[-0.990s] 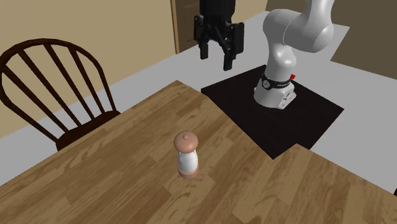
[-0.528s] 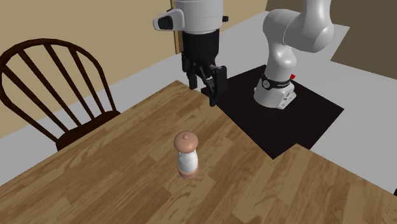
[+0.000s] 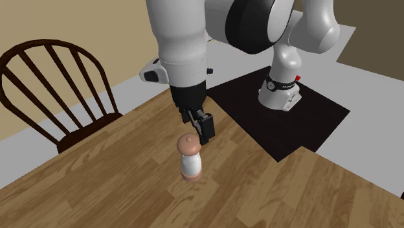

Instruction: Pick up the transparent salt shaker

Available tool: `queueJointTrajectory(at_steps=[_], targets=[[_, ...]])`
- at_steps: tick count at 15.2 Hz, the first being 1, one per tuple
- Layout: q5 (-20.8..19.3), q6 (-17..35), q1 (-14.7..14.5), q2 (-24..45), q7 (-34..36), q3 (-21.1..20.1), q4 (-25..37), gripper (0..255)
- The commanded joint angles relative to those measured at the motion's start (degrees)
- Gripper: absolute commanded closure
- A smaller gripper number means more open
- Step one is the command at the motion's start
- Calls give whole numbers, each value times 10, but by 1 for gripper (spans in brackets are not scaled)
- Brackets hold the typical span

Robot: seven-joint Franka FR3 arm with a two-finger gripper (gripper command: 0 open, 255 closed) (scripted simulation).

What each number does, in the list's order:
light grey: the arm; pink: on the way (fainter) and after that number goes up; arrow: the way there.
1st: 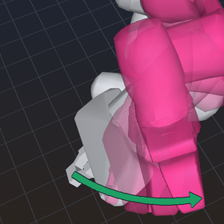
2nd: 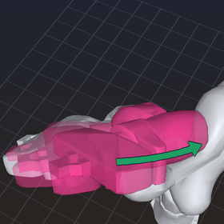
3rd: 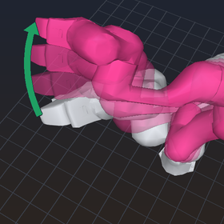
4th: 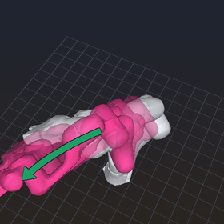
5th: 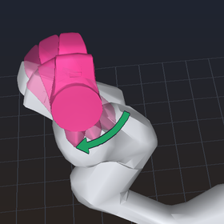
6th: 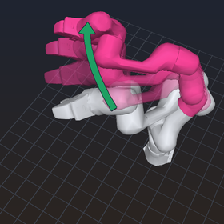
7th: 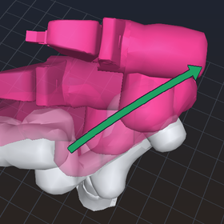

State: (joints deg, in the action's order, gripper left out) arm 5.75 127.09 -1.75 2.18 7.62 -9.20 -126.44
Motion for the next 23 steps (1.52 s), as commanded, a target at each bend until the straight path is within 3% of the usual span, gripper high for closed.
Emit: queueJointTrajectory(at_steps=[1,8,9,18,23], targets=[[-2,17,-1,15,3,-1,-2,0],[-4,51,-2,37,2,-1,-14,0],[-4,50,-2,37,2,-1,-14,255],[-4,51,-2,37,2,-1,-14,255],[-2,14,-1,14,3,-1,-1,255]])
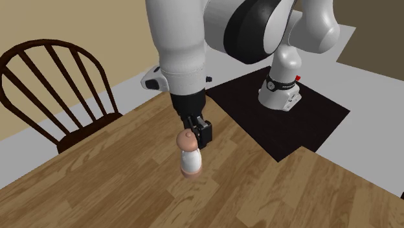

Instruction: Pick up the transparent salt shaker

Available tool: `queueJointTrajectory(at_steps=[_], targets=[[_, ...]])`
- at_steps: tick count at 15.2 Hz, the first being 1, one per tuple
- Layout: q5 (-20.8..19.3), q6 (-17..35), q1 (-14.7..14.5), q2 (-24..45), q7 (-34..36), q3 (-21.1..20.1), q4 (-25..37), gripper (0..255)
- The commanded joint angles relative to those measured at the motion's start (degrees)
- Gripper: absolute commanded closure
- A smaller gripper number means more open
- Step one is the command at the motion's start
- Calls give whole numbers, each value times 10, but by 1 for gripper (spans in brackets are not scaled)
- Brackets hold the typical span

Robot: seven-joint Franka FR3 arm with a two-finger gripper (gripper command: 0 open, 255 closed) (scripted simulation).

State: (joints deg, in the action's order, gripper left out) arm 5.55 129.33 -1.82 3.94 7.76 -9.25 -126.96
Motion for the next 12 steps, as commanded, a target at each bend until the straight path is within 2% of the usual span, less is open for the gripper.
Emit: queueJointTrajectory(at_steps=[1,10,12], targets=[[1,-16,0,-8,1,0,8,255],[3,-83,1,-43,4,1,41,255],[3,-85,1,-43,4,1,42,255]])
